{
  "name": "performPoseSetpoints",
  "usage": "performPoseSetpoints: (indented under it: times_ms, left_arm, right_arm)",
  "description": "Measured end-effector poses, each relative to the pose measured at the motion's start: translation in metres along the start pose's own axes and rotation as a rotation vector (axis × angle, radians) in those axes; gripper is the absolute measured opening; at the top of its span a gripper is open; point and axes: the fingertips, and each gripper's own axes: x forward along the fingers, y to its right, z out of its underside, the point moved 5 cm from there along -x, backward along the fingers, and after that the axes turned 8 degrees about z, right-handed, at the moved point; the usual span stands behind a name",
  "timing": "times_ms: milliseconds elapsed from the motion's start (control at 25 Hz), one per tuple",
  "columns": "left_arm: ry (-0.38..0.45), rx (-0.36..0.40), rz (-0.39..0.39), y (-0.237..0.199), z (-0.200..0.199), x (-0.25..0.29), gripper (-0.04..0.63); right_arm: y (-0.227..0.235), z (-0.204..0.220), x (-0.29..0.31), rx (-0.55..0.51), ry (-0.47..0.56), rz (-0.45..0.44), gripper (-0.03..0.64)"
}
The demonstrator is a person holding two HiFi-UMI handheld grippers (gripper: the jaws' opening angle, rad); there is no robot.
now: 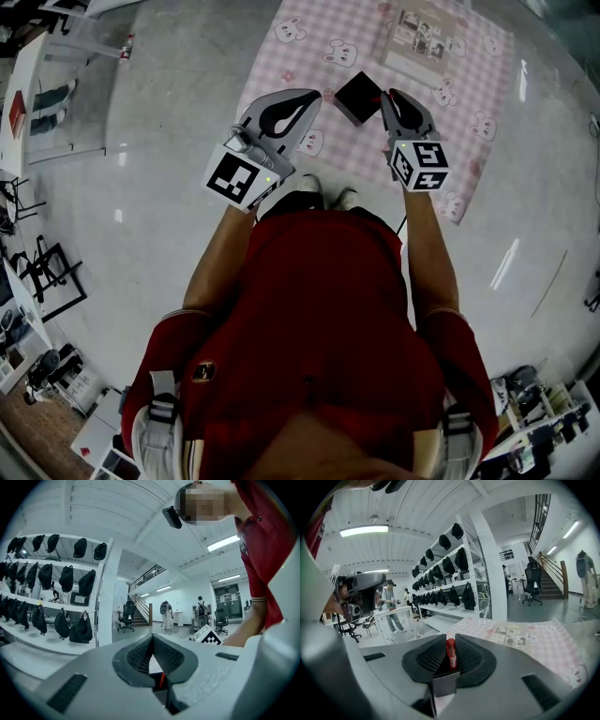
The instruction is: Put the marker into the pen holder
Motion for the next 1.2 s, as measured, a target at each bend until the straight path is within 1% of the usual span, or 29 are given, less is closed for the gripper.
performPoseSetpoints:
  times_ms: [360, 680, 1200]
  left_arm:
    - [-0.001, -0.001, -0.012, 0.0, 0.003, -0.003, 0.006]
    - [-0.024, -0.01, -0.018, 0.001, 0.007, -0.007, 0.006]
    - [-0.031, -0.015, -0.022, 0.001, 0.009, -0.007, 0.006]
  right_arm:
    - [0.0, 0.015, 0.01, -0.01, -0.036, -0.002, 0.054]
    - [0.002, 0.026, 0.015, -0.011, -0.065, 0.004, 0.055]
    - [0.004, 0.032, 0.02, -0.033, -0.088, 0.008, 0.058]
